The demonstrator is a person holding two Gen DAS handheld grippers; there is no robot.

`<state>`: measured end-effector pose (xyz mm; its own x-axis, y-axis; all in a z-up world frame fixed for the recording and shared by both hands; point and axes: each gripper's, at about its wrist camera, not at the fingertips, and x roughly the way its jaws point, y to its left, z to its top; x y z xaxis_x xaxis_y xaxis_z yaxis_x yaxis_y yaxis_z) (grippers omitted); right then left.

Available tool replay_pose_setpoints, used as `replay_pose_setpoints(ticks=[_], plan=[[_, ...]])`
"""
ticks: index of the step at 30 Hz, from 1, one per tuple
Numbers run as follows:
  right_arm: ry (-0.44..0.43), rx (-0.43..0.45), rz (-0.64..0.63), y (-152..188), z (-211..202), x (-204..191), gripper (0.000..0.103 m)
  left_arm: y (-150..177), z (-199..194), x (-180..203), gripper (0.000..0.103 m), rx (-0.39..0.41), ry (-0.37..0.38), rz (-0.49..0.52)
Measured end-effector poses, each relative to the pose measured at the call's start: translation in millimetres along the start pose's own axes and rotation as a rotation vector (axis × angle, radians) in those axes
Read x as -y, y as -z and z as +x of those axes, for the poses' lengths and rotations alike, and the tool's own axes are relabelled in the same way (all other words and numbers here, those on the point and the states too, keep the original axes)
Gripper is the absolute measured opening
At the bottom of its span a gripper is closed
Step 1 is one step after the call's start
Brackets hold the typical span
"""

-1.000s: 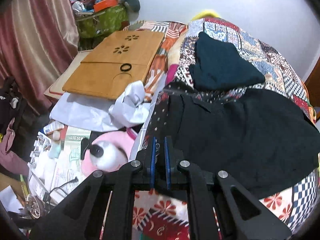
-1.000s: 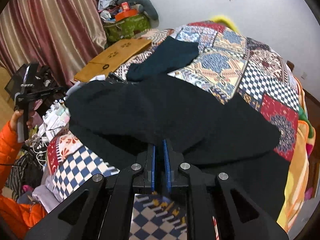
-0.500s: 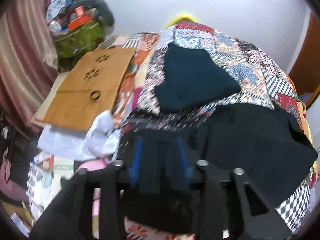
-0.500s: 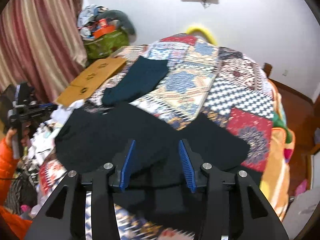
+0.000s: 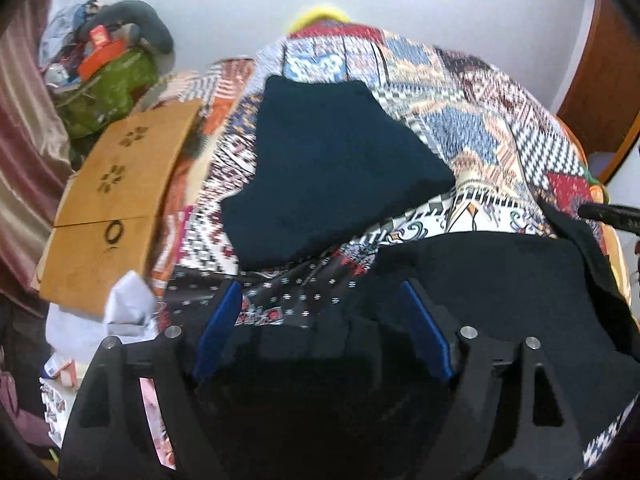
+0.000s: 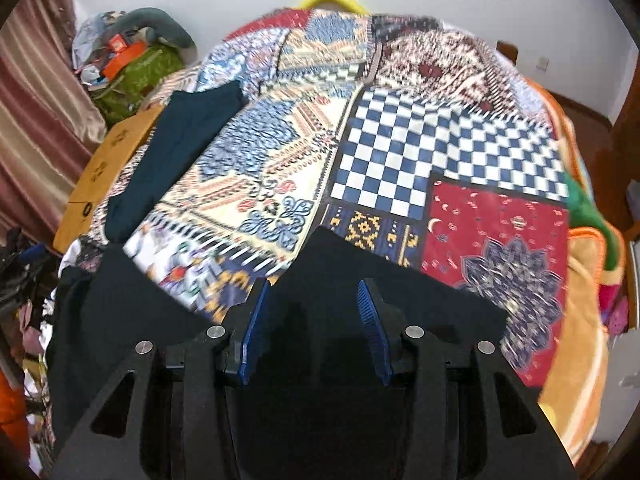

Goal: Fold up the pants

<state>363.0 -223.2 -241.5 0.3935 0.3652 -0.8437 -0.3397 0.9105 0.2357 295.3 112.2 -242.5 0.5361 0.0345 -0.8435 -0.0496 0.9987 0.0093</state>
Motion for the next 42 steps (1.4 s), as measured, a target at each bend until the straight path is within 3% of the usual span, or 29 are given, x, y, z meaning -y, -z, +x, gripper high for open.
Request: replay_pose_setpoints(ticks=[9,10,14,17,23,27,35,39,42], plan=[[-0.028,-0.060,-0.007,-16,59,4,0.042,2,51,13,0.081,-0.092,0.009,0.026],[-0.025,-0.042,-0.016,-15,61,3,0.040,2,53,15,0.081,-0.096,0.007,0.032],[-0.014,-0.024,-0.020,-13,61,4,0.015,3,56,20,0.081,-0.102,-0.004,0.039],[-0.033,-0.023,-0.003,-11,53,12,0.013,1,52,23,0.081,-0.108,-0.004,0.033],[-0.050,0.081,0.046,-1,-10,37,0.013,0,32,46,0.081,-0.106,0.020,0.081],[-0.027,0.183,0.075,13,-79,57,0.013,6,20,76,0.082,-0.131,0.064,0.152],[0.043,0.346,0.079,36,-180,75,0.013,27,-11,132,0.082,-0.114,0.066,0.251],[0.068,0.363,0.068,63,-200,77,0.013,41,-20,161,0.085,-0.143,0.115,0.301],[0.070,0.326,0.084,90,-196,84,0.013,52,-24,184,0.086,-0.120,0.099,0.344]])
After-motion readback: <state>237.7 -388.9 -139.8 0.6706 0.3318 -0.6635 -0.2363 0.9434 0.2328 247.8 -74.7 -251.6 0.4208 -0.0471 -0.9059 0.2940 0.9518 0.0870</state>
